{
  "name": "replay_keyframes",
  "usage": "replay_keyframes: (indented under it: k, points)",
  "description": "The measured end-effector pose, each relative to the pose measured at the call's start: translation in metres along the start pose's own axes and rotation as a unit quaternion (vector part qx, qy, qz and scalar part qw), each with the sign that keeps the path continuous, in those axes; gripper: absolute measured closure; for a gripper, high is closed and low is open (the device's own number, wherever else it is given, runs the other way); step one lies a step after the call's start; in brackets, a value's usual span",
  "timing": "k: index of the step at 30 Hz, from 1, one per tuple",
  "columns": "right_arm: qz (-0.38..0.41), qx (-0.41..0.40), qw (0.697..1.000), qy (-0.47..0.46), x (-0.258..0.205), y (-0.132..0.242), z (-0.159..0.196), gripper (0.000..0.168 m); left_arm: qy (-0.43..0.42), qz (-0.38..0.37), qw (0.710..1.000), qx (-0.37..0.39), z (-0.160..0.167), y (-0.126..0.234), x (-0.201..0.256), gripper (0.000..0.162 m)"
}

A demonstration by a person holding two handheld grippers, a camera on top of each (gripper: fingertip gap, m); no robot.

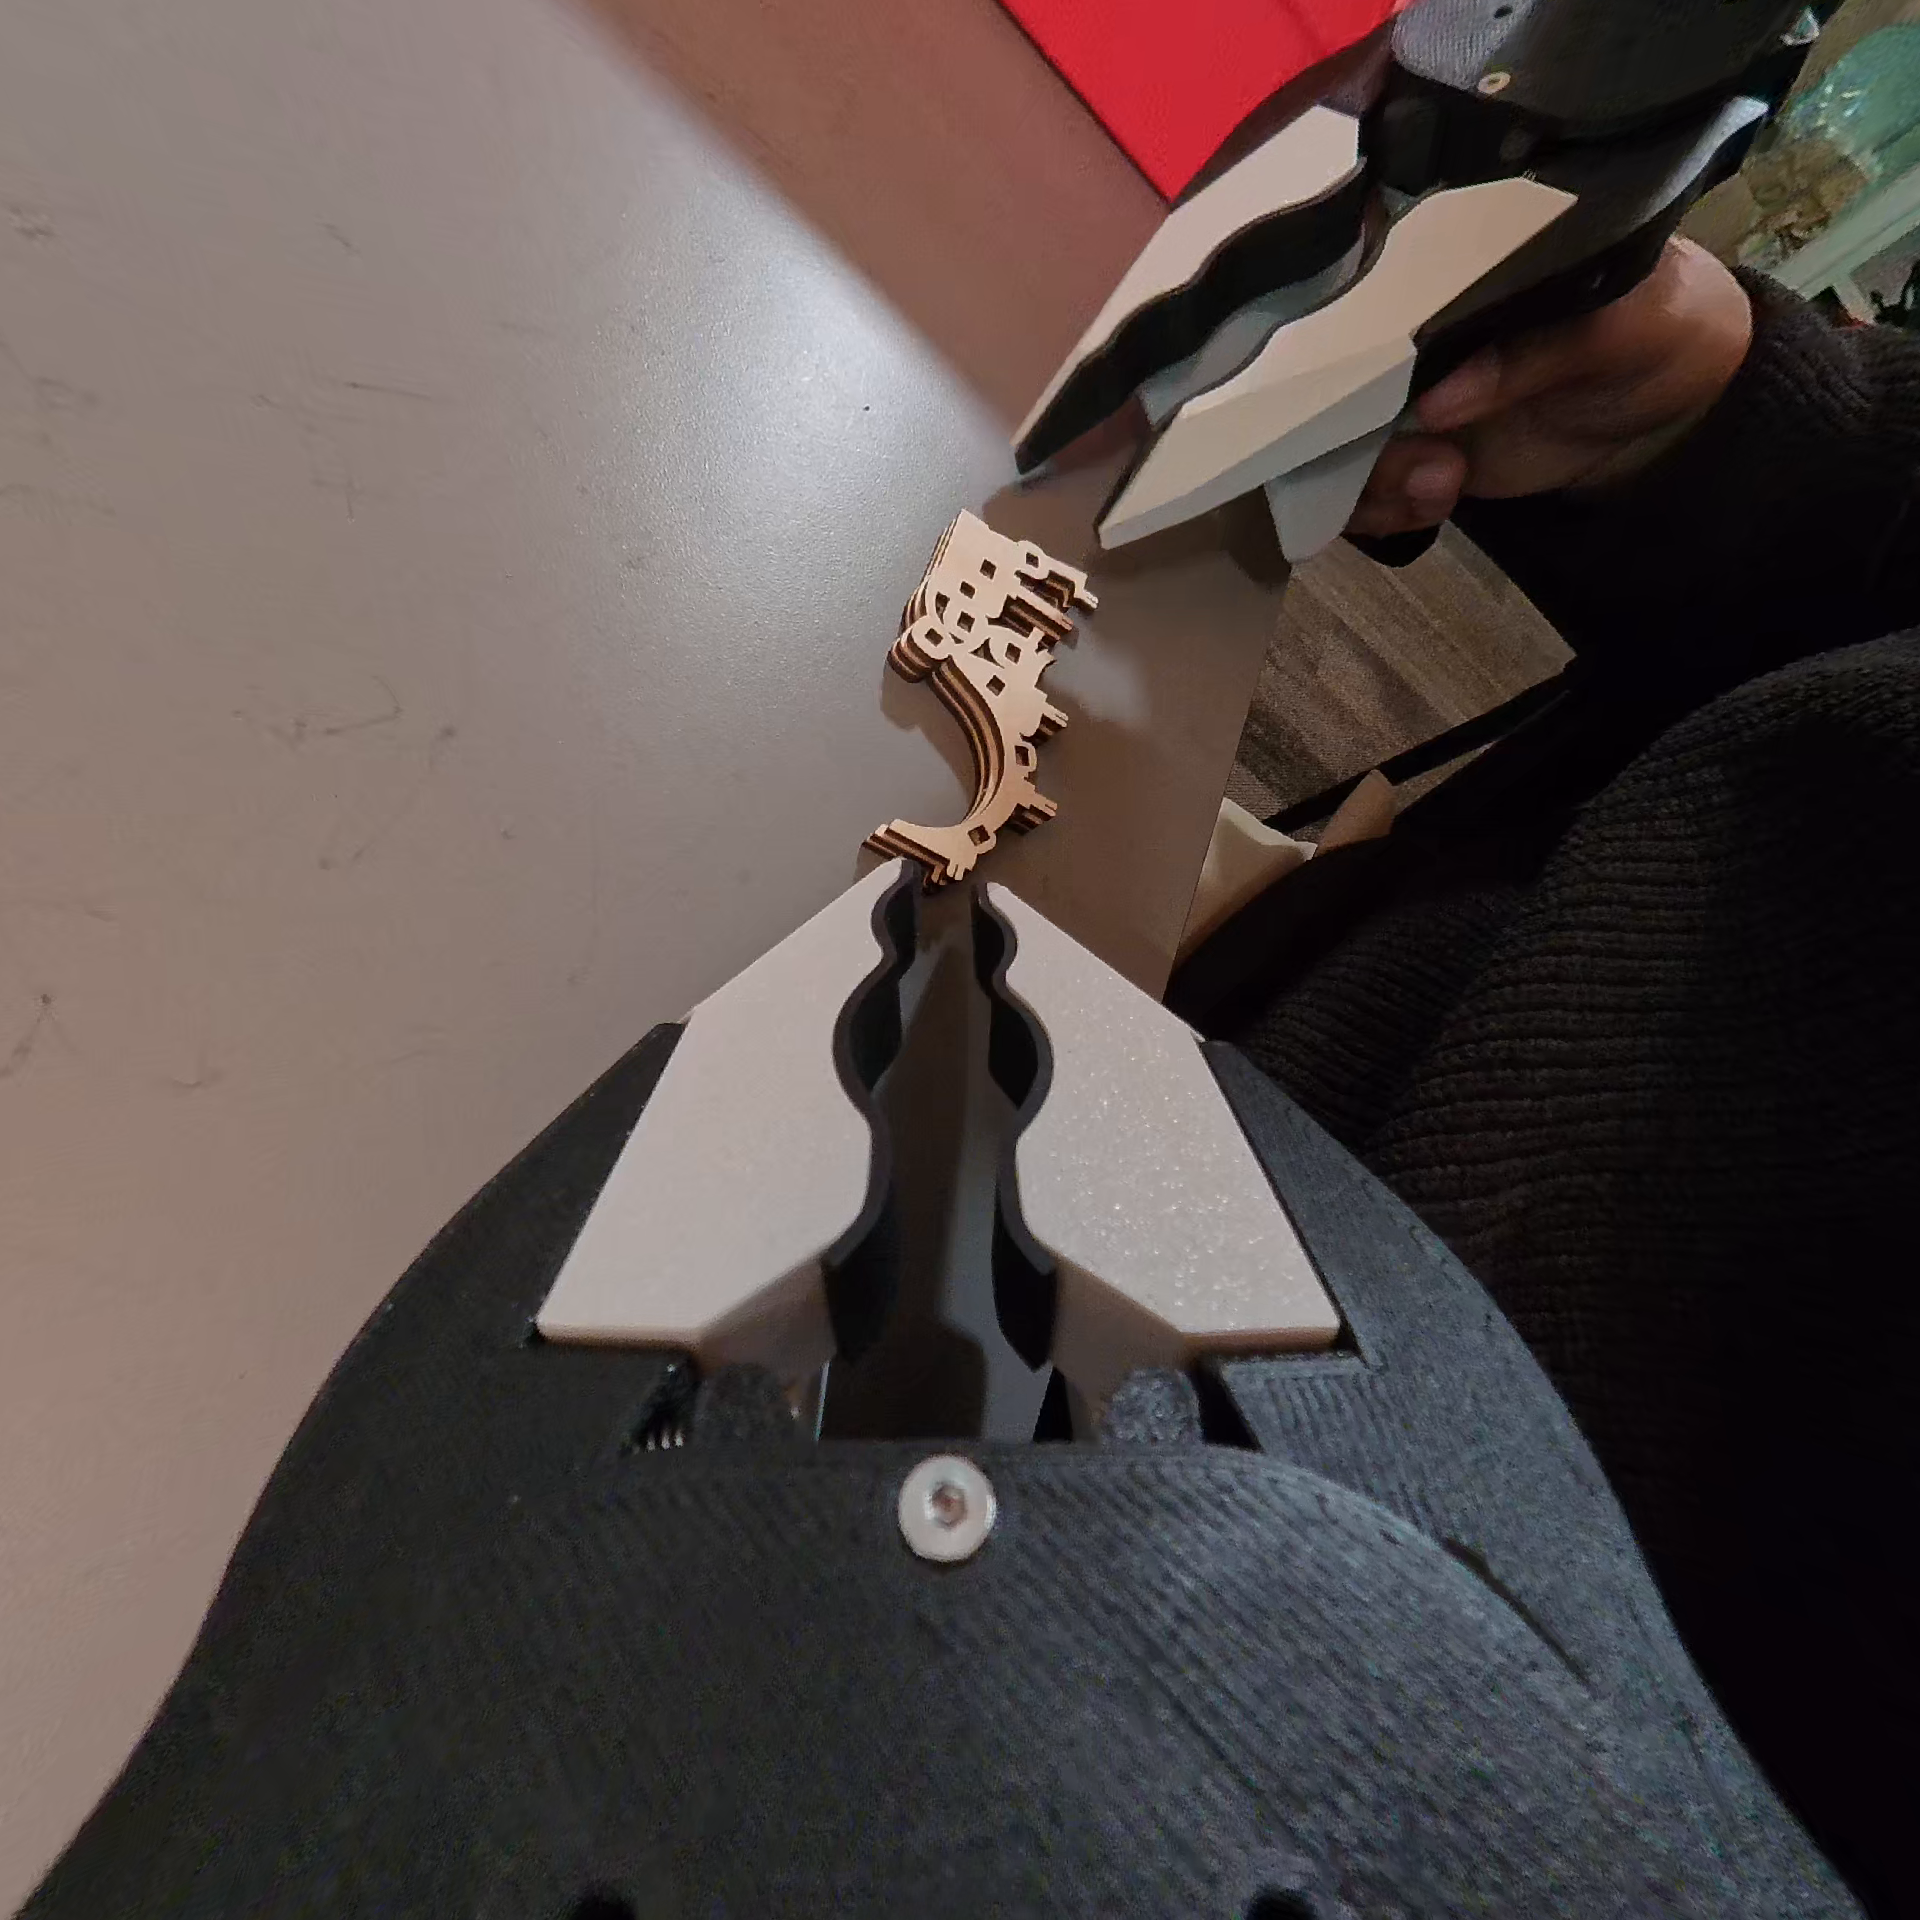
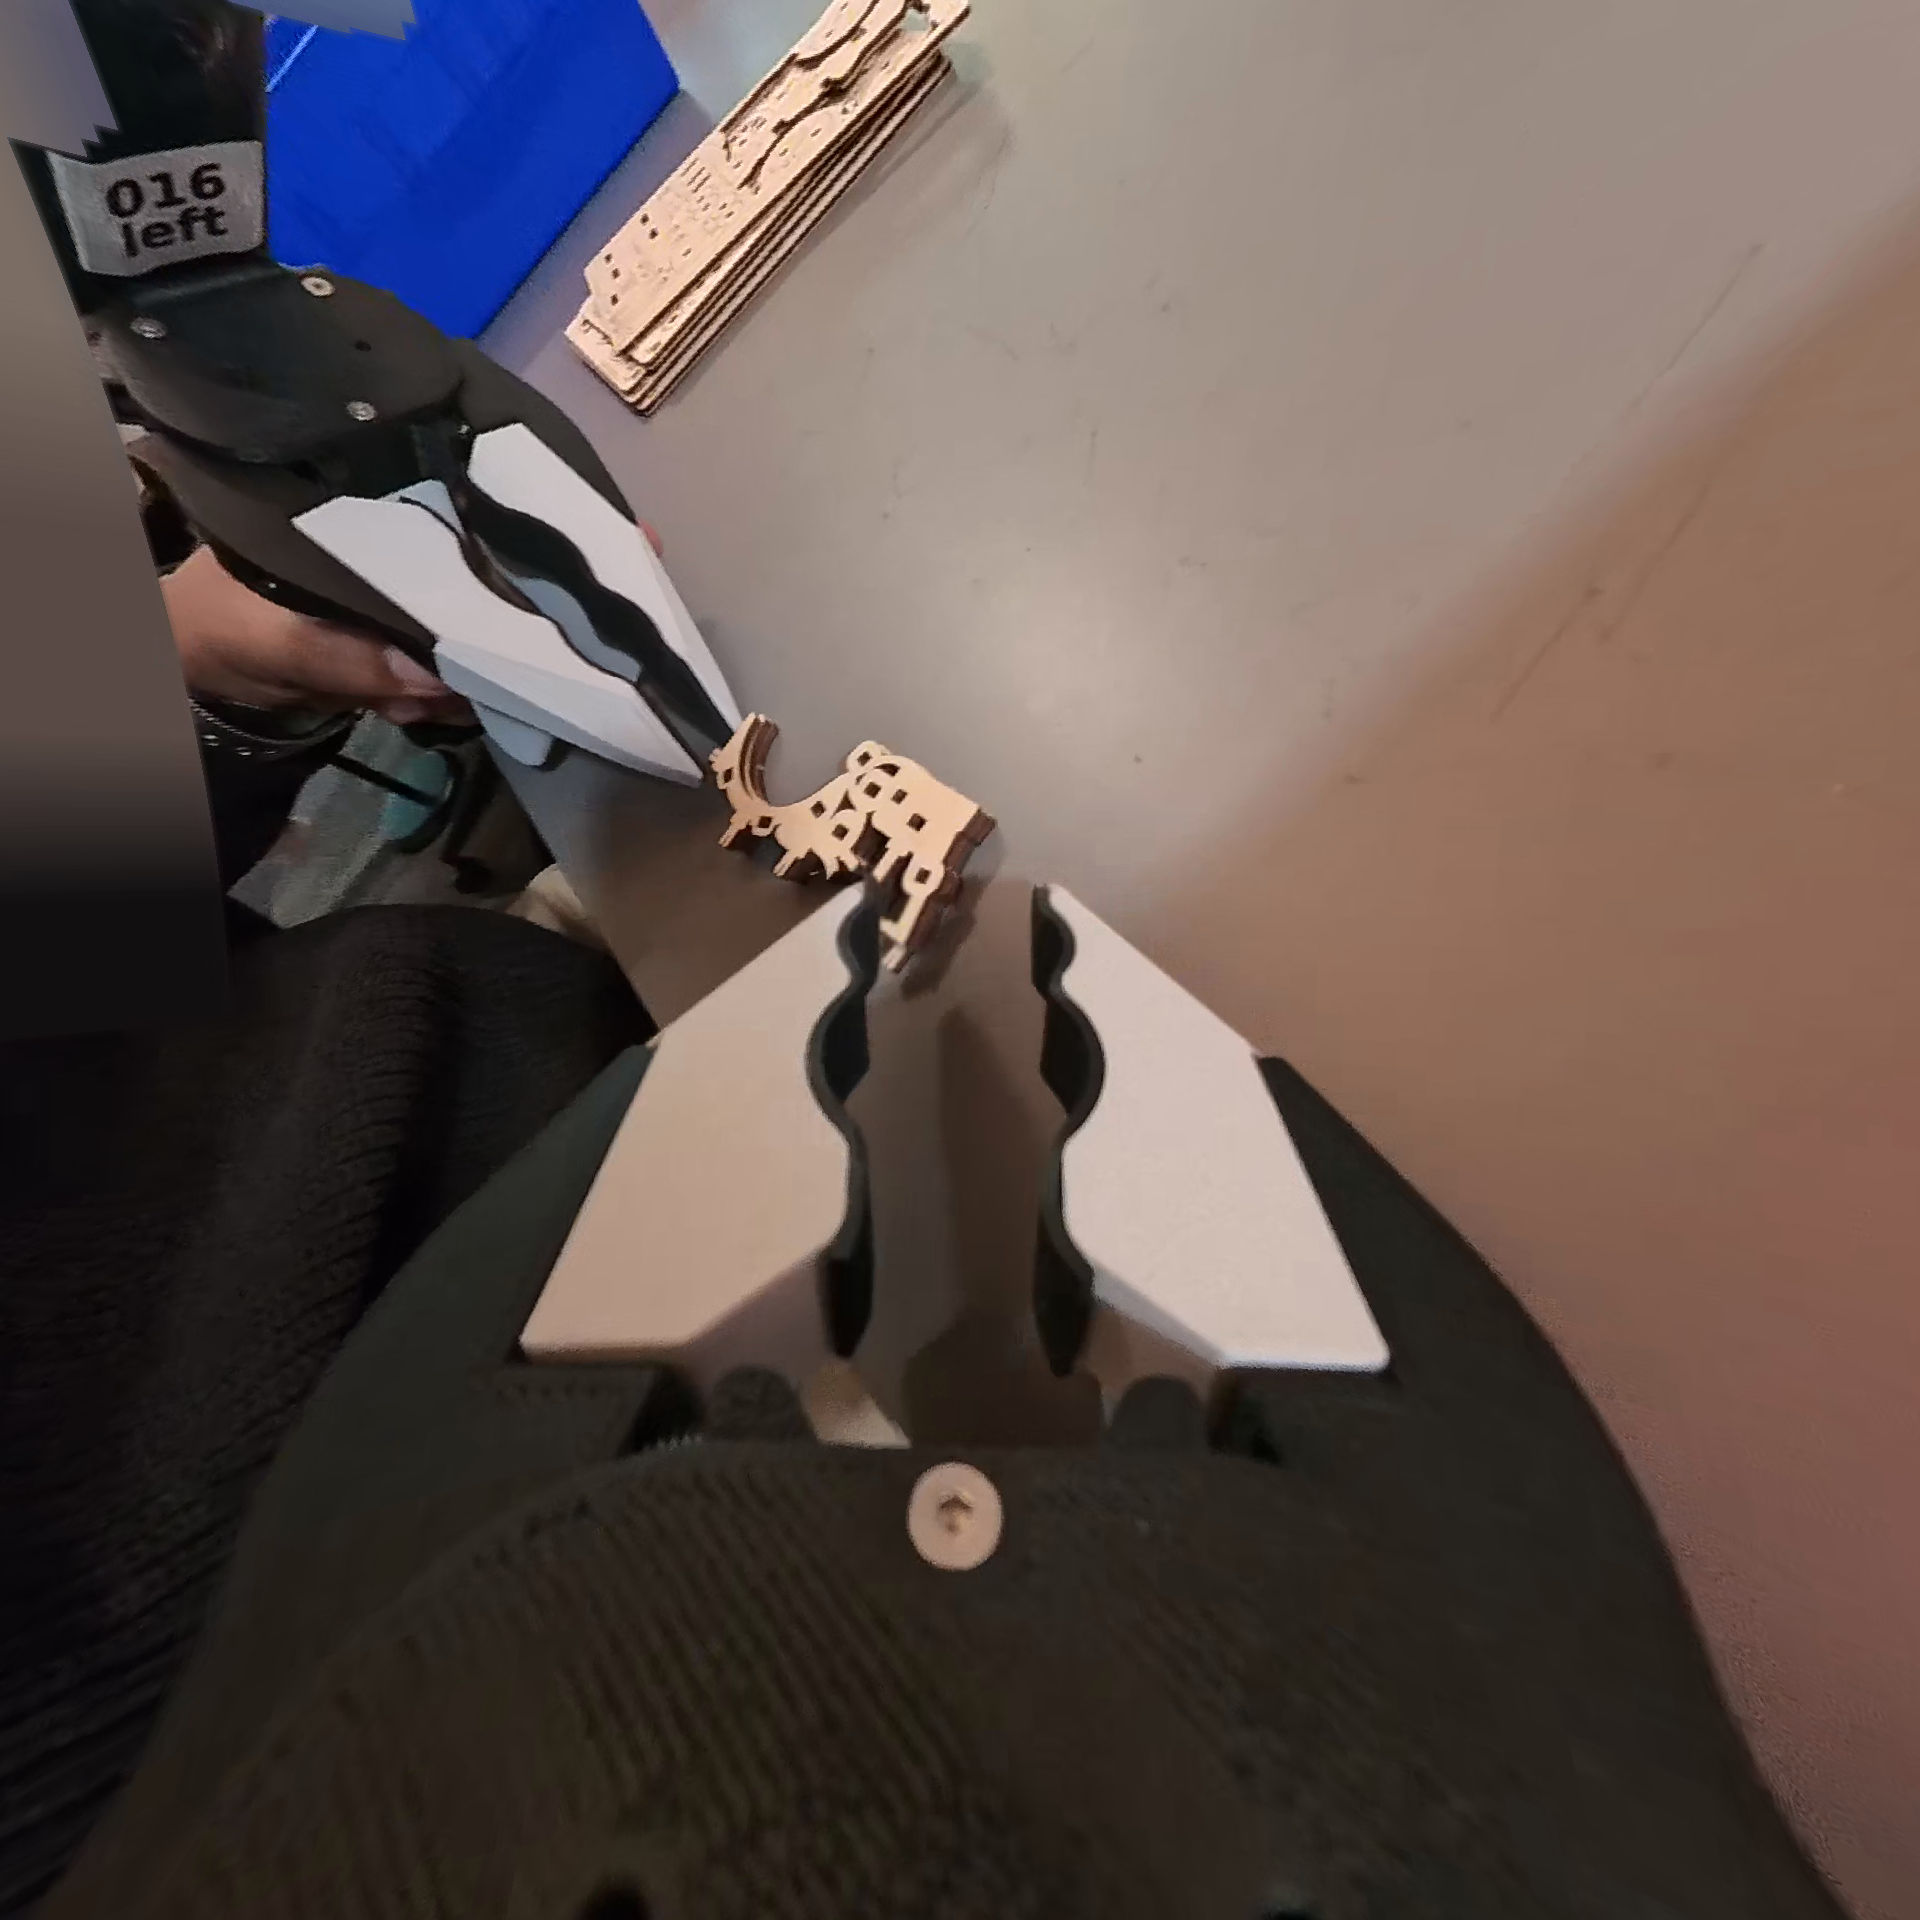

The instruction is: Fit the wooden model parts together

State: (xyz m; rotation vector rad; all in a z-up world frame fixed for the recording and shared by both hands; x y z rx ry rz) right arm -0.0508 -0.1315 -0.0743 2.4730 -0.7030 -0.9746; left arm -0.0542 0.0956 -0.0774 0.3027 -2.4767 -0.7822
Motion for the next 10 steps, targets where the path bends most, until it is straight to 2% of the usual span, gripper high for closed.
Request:
replay_keyframes:
  k: [7,10]
  points:
    - [-0.045,-0.035,0.998,0.025,-0.012,-0.004,0.007,0.143,0.006,0.004,1.000,0.001,0.000,0.000,-0.001,0.154]
    - [-0.036,-0.035,0.998,0.041,-0.014,-0.004,0.008,0.143,0.006,0.004,1.000,0.002,0.000,0.000,-0.001,0.154]
Point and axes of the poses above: each gripper's, where its closed fingertips meet, y back along the fingers, z out of its underside, x = y × z across the jaws, the point moved 9 cm from there along y, back along the fingers, and after that the axes turned 5 degrees about -y, right-handed, at the moved point
